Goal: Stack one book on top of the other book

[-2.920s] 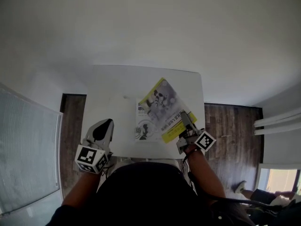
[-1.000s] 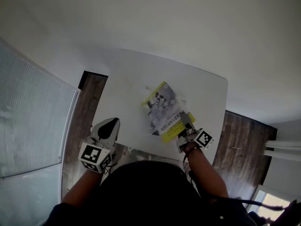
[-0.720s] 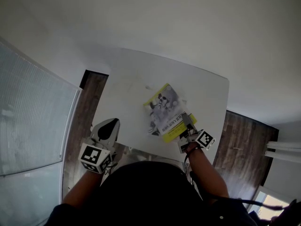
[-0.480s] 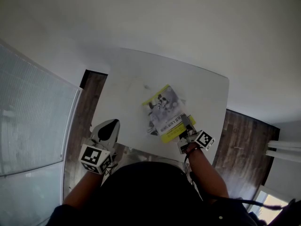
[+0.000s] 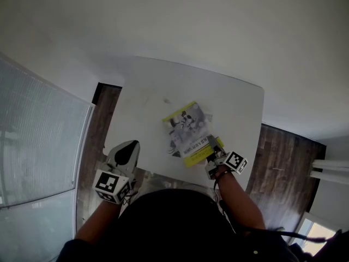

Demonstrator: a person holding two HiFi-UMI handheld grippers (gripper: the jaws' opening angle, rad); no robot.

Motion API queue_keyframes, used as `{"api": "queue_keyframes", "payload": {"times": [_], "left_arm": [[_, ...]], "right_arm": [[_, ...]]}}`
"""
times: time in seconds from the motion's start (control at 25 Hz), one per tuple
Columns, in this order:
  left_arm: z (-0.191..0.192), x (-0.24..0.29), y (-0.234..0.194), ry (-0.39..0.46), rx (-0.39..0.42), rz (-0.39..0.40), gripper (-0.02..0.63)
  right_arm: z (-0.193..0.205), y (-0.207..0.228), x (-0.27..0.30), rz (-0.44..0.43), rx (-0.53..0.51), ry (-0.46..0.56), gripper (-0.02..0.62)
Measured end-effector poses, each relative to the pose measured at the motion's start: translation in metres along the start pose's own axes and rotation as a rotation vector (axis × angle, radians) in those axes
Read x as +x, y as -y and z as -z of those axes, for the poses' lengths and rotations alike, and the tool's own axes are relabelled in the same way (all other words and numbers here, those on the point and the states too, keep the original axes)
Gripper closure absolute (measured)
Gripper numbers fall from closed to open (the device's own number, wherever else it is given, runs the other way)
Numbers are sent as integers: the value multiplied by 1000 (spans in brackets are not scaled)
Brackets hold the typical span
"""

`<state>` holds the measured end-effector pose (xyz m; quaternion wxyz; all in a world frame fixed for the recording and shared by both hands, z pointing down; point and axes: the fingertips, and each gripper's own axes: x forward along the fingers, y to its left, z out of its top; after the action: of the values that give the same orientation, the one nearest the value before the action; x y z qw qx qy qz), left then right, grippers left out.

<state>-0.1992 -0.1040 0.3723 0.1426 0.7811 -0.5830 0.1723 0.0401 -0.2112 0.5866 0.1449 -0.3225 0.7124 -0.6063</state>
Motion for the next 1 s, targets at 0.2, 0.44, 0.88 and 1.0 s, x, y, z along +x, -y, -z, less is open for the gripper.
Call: {"api": "queue_keyframes", "payload": {"times": [0.2,0.44,0.88,1.0], "left_arm": [[2,1,3,2,0,10,603],[0,6,2,1,-1,19,603],[0,12,6,-5,4,37,603],[-1,13,9,-1,8,49,603]], "right_arm": [[4,4,0,14,-7,-6,476],[5,6,4,7,-7,-20,336],[3,17,1,84,-47,-29,211],[-2,22,-7,134,-64,-12,192]]}}
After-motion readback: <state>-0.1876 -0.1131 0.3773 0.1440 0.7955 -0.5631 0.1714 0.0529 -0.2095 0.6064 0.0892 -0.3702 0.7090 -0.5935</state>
